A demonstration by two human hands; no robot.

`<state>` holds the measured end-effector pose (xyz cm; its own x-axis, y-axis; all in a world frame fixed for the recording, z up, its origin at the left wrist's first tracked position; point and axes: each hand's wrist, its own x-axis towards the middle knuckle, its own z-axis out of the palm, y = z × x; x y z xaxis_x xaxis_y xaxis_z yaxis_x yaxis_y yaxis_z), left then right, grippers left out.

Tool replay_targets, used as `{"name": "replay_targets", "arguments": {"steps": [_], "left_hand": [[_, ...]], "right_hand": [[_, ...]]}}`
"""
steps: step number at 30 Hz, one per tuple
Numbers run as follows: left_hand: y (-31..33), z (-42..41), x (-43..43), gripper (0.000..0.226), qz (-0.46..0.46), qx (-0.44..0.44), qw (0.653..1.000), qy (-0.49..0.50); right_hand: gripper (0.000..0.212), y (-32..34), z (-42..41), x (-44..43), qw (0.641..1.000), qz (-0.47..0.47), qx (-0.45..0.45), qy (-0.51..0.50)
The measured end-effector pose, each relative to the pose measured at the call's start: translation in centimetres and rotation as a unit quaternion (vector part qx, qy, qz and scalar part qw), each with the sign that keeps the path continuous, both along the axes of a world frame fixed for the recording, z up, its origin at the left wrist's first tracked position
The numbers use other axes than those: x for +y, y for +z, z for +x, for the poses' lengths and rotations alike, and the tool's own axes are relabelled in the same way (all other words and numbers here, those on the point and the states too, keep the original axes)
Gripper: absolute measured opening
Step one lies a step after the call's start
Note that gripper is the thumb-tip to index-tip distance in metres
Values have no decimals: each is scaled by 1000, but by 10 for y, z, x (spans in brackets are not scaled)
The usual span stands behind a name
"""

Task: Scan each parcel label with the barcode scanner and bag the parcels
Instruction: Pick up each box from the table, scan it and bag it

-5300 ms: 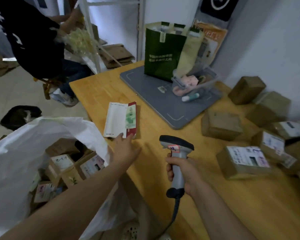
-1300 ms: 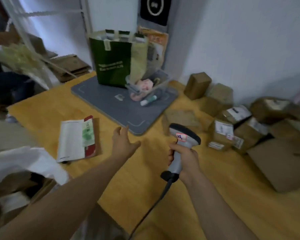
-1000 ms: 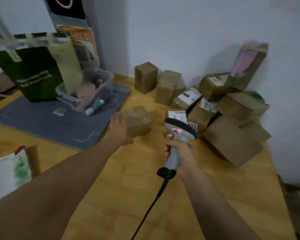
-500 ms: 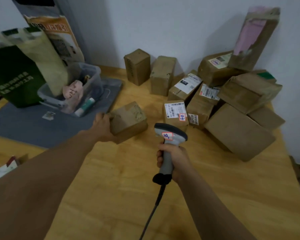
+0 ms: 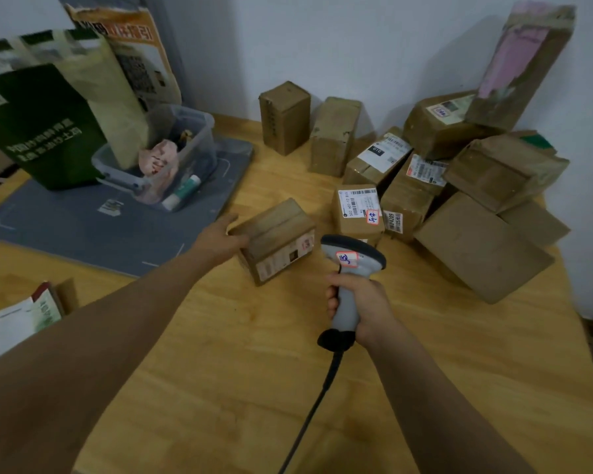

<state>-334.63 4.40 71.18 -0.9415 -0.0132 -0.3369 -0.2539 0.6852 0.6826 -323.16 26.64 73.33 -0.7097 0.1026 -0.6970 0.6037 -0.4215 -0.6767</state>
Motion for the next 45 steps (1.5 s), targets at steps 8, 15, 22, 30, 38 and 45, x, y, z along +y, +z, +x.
{"name": "replay_targets", "arguments": {"steps": [8, 15, 22, 30, 38, 45], "left_hand": [[0, 0, 29, 82, -227, 22, 967, -112], [0, 17, -8, 60, 159, -67, 975, 138], [3, 48, -34, 50, 185, -40, 969, 157], [15, 69, -51, 43, 193, -8, 967, 164], [20, 78, -64, 51, 211, -1, 963, 170], [19, 85, -76, 54, 225, 7, 957, 182]], "right_hand": [[7, 5, 9, -3, 1000, 2, -2, 15], [9, 21, 22, -15, 997, 19, 23, 75], [8, 40, 45, -37, 984, 64, 56, 156], [14, 58, 62, -56, 970, 115, 73, 200], [18, 65, 68, -67, 968, 124, 88, 197], [16, 67, 70, -76, 967, 117, 91, 205]]}}
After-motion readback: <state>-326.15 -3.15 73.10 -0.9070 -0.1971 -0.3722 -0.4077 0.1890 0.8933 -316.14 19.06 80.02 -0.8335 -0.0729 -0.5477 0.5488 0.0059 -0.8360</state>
